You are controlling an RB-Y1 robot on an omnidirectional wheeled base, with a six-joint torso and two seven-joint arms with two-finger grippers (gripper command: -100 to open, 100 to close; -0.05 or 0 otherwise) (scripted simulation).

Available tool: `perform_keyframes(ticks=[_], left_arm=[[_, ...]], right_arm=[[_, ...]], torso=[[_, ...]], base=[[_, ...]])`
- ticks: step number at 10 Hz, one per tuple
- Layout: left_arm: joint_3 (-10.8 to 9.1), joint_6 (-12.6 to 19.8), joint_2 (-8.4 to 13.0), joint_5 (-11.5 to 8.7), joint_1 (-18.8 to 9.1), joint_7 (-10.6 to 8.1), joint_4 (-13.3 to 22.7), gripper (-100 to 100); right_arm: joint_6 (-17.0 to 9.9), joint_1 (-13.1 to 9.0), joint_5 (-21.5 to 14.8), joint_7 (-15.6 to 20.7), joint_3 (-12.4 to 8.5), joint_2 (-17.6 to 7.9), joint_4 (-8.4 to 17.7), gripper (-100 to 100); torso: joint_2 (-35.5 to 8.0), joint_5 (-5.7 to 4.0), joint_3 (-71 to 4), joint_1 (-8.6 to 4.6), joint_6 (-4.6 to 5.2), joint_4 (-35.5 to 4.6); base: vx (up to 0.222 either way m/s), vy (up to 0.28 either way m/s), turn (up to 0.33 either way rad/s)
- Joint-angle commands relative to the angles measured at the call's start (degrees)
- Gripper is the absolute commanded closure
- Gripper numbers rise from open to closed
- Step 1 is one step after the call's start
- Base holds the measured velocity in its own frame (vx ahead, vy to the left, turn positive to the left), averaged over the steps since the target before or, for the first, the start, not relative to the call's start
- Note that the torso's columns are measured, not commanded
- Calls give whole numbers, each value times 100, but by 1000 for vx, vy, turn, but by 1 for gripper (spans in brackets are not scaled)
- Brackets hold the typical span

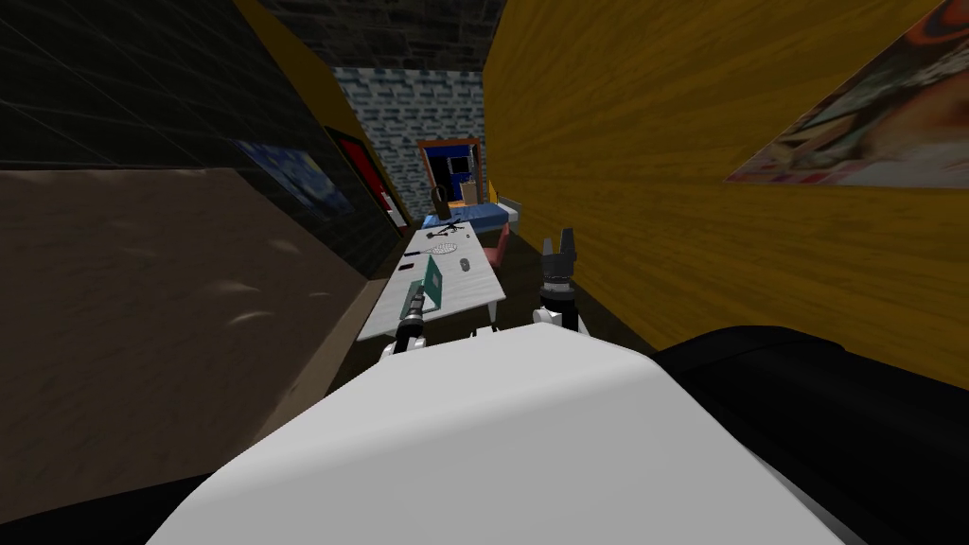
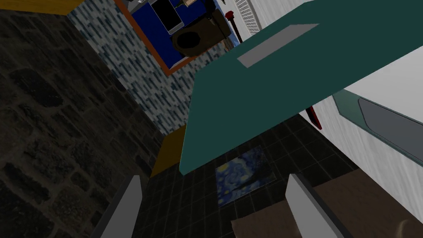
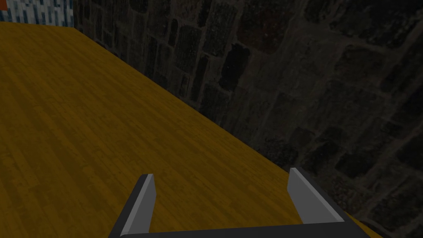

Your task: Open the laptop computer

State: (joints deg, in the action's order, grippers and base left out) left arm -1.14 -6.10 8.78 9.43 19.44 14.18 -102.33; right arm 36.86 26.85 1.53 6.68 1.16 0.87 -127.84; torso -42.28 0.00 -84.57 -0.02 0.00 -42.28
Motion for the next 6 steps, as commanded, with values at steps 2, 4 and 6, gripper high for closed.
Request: perform_keyframes(ticks=[2,4,6], left_arm=[[2,23,0,6,-4,10,7,100],[55,3,-147,-235,-110,-246,115,100],[108,-17,-294,-476,-216,-502,224,100]], right_arm=[[0,0,0,0,-2,-2,0,0],[0,0,0,0,-3,-3,0,0],[0,0,1,0,-4,-4,0,0]], torso=[[-6,12,4,42,-1,-1],[-3,8,2,34,2,-2],[-9,6,5,21,0,-2]], base=[[2,-15,0],[-12,116,9],[-45,179,6]])
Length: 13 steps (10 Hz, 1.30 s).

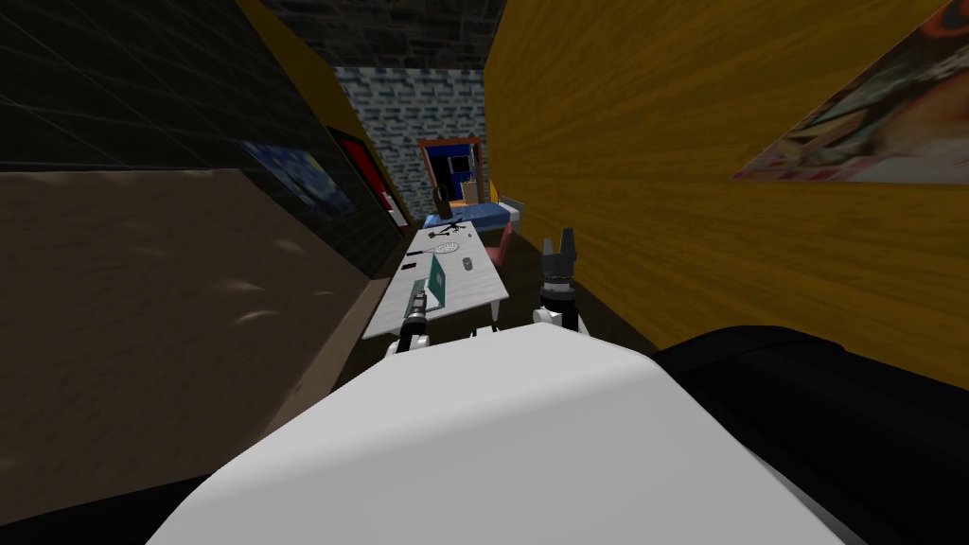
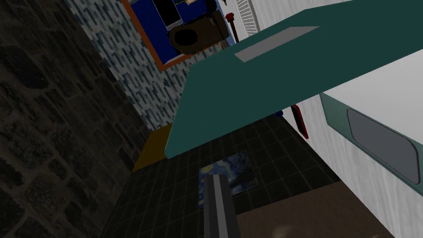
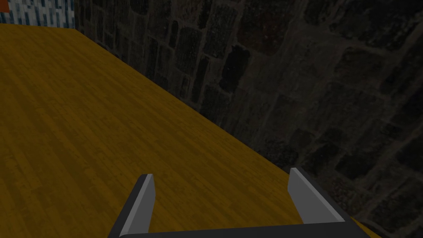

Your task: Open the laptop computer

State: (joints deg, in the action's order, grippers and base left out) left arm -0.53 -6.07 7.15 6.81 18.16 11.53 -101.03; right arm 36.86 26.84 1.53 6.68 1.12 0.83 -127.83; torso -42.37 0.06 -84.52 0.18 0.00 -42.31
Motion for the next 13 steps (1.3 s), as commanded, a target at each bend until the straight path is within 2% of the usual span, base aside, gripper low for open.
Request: perform_keyframes(ticks=[1,2,3,4,5,7,12,13], left_arm=[[65,-27,-180,-294,-123,-323,129,100],[100,-41,-278,-455,-194,-493,201,100],[117,-47,-328,-535,-229,-579,238,100],[103,-32,-278,-476,-195,-506,199,100],[91,-22,-116,-432,-180,-472,167,-100],[47,55,-75,-236,-116,-265,49,-100],[-55,233,249,213,27,209,-185,-100],[-44,183,199,157,6,141,-132,-100]], right_arm=[[0,0,0,0,0,0,0,0],[0,0,0,0,0,0,0,0],[0,0,0,0,0,0,0,0],[0,0,0,0,0,0,0,0],[0,0,0,0,1,2,0,0],[0,1,-1,0,3,4,0,0],[0,1,0,0,3,3,0,0],[0,1,0,0,3,3,-1,0]], torso=[[0,-3,0,-7,0,0],[7,-4,-4,-14,0,2],[7,-7,-5,-24,0,2],[8,-9,-4,-33,0,2],[15,-15,-9,-54,1,4],[24,-21,-14,-77,1,7],[5,-2,-2,-7,0,1],[15,-3,-8,-10,0,4]], base=[[-37,202,4],[-48,188,10],[-52,157,5],[-22,67,-4],[3,-20,-3],[33,-159,0],[41,-157,-1],[31,-58,5]])
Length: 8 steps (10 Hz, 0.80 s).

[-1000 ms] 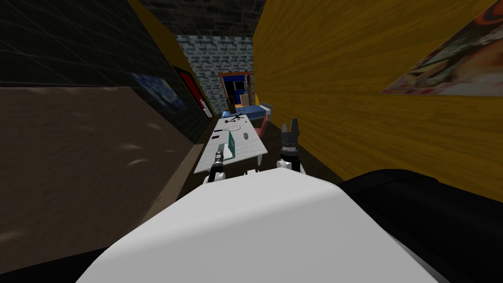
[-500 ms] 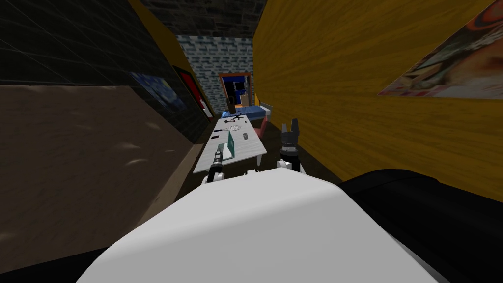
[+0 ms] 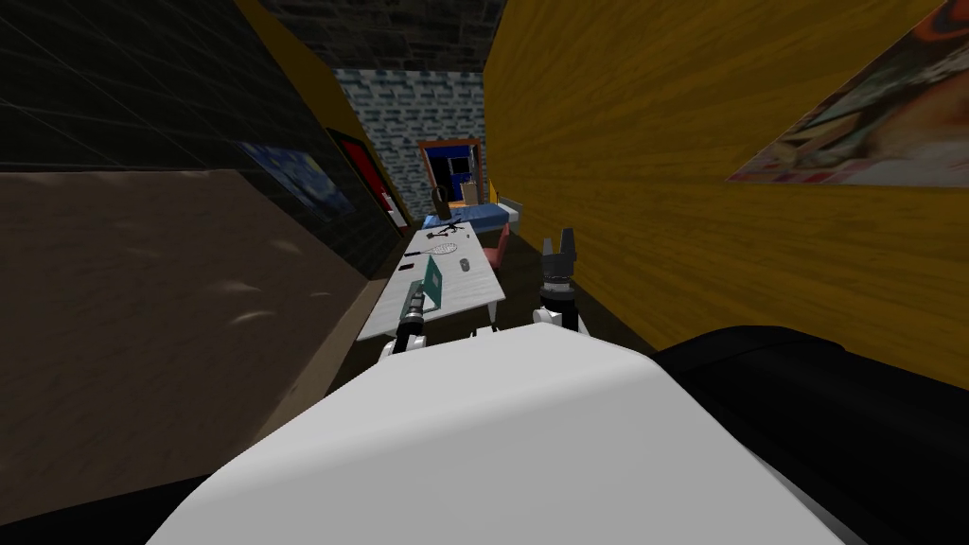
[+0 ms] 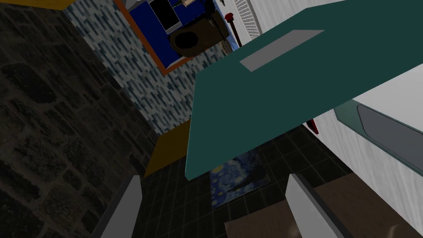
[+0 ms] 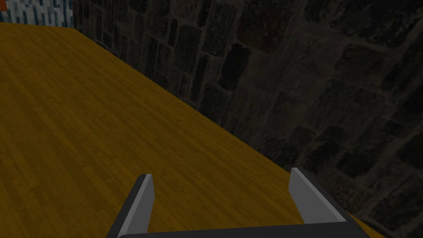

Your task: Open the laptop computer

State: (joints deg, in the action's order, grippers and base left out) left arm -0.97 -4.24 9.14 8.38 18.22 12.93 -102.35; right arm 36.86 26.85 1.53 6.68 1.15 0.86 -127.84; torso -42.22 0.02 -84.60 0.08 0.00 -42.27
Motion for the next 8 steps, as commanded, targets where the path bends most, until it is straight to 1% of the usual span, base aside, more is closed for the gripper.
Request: perform_keyframes(ticks=[1,2,3,5,6,7,8], left_arm=[[-1,9,4,11,3,23,-6,-100],[0,8,3,10,2,21,-6,100],[33,-17,-99,-152,-64,-149,72,100],[66,-41,-201,-313,-130,-320,150,100],[83,-54,-252,-394,-163,-405,189,100],[116,-78,-354,-555,-229,-575,267,100],[133,-91,-406,-636,-262,-660,306,100]], right_arm=[[0,0,0,0,-1,-1,0,0],[0,-1,0,0,-1,-1,0,0],[0,-1,0,0,-1,-1,0,0],[0,-1,0,0,-2,-3,0,0],[0,-1,0,0,-3,-3,0,0],[0,-1,0,0,-3,-3,0,0],[0,-1,0,0,-3,-3,0,0]], torso=[[-8,4,4,16,0,-1],[-16,6,9,19,0,-4],[-15,2,9,7,0,-4],[-7,16,6,46,-10,2],[7,16,-2,42,-15,7],[18,15,-9,35,-15,12],[19,18,-9,38,-15,18]], base=[[5,-13,0],[3,-5,0],[-26,79,9],[-21,153,-10],[-14,154,10],[-39,176,9],[-64,166,0]])
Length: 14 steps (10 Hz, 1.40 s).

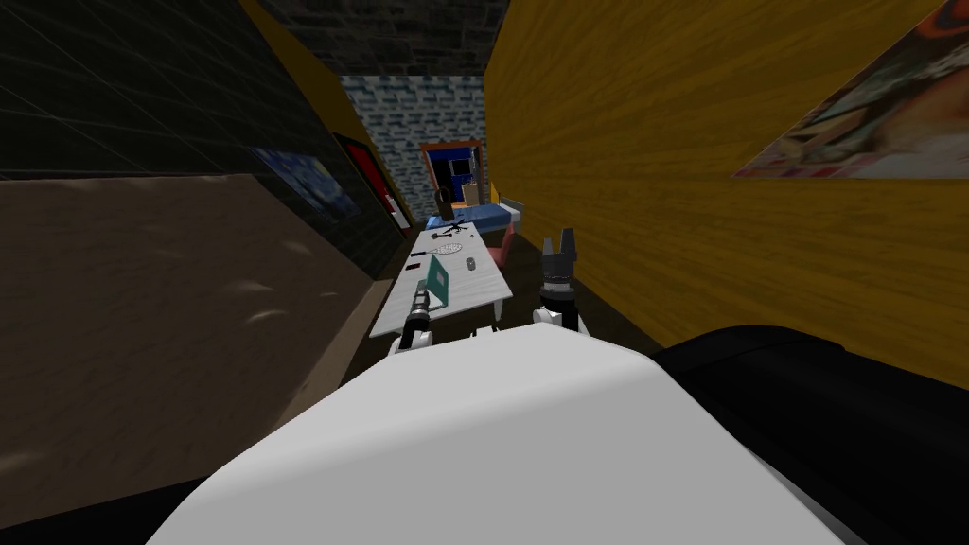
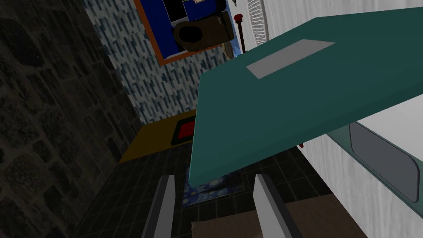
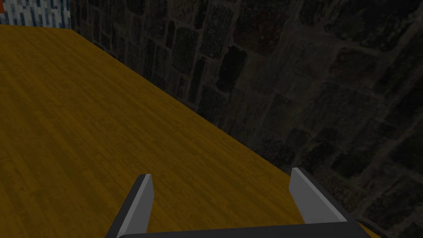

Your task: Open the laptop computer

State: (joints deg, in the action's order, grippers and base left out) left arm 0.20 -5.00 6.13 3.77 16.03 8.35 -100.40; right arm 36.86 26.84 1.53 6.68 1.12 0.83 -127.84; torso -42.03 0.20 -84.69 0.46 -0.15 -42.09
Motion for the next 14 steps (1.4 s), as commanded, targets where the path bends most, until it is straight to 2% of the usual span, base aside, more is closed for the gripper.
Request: perform_keyframes(ticks=[1,2,3,5,7,13,14], left_arm=[[33,-27,-156,-256,-76,-288,149,100],[50,-39,-207,-336,-110,-373,188,100],[50,-49,-177,-280,-94,-305,121,100],[62,-286,-279,-465,-193,-525,463,100],[81,-522,-379,-640,-290,-725,797,100],[135,-1227,-678,-1165,-580,-1325,1800,100],[123,-1171,-635,-1110,-543,-1251,1714,100]], right_arm=[[0,0,0,0,0,0,0,0],[0,0,0,0,0,0,0,0],[0,0,0,0,0,0,0,0],[0,1,0,0,1,1,0,0],[0,0,0,0,1,1,0,0],[0,0,0,0,1,1,0,0],[0,0,0,0,1,1,0,0]], torso=[[-15,1,7,-12,-2,3],[-14,-5,8,-24,-1,1],[-10,-10,5,-33,4,-2],[-15,-24,6,-71,26,-14],[-15,-14,8,-40,26,-18],[-16,-18,7,-59,26,-13],[-14,-21,6,-56,24,-17]], base=[[-44,145,3],[-30,134,21],[-14,61,7],[-10,82,-7],[-11,117,-18],[-17,121,-19],[-5,53,-9]])
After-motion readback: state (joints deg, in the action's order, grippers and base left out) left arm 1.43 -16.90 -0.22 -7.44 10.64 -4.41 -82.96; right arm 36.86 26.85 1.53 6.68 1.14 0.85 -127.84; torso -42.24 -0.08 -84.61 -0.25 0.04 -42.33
